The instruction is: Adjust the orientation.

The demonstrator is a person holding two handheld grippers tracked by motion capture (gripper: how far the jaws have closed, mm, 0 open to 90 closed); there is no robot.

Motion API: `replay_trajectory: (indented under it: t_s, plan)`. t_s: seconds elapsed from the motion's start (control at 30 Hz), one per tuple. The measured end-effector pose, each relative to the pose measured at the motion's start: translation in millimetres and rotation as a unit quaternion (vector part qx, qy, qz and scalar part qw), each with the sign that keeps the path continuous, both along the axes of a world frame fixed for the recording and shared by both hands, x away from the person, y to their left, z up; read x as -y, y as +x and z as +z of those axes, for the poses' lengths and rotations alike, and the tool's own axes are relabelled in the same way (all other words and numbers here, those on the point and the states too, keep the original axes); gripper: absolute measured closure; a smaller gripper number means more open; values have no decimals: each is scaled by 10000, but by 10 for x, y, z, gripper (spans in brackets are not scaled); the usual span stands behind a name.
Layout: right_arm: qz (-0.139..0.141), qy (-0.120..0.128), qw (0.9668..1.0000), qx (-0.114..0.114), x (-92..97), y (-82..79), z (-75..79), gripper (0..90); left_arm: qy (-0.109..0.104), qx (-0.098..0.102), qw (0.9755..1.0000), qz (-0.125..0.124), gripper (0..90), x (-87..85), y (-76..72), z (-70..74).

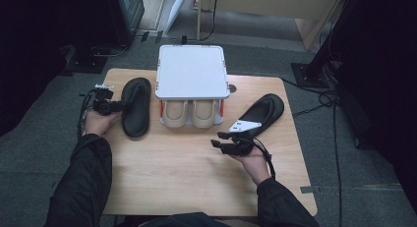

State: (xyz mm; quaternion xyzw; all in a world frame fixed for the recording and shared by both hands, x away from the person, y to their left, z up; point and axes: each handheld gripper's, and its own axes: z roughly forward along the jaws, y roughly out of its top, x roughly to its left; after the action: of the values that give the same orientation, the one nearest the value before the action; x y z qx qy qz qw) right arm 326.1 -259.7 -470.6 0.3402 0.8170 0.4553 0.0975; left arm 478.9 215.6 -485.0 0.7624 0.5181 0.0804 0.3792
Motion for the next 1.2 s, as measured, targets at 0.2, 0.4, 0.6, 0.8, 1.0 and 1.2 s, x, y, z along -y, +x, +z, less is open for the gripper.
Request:
replay_trajectory:
  t_s: [0.2, 0.4, 0.6, 0.8, 1.0, 1.2]
  plan:
    - [16, 4, 10000, -10, -19, 14, 8, 543, 50, 51, 10000, -63, 621, 41, -51, 8]
    - [21, -16, 10000, -49, -33, 17, -6, 543, 134, 74, 9999, -58, 563, 95, 64, -21]
    - [27, -46, 10000, -52, -28, 21, -16, 543, 42, -18, 9999, -96, 645, 123, 129, -32]
    - [23, -36, 10000, -43, -23, 15, -9, 542, -5, -80, 10000, 6, 672, 110, 117, 25]
    - [28, -29, 10000, -23, -24, 16, -5, 543, -59, -8, 10000, 11, 674, 133, 84, 125]
    - [33, -19, 10000, -29, -28, 17, 2, 542, -183, -48, 9998, 27, 674, 143, 48, 226]
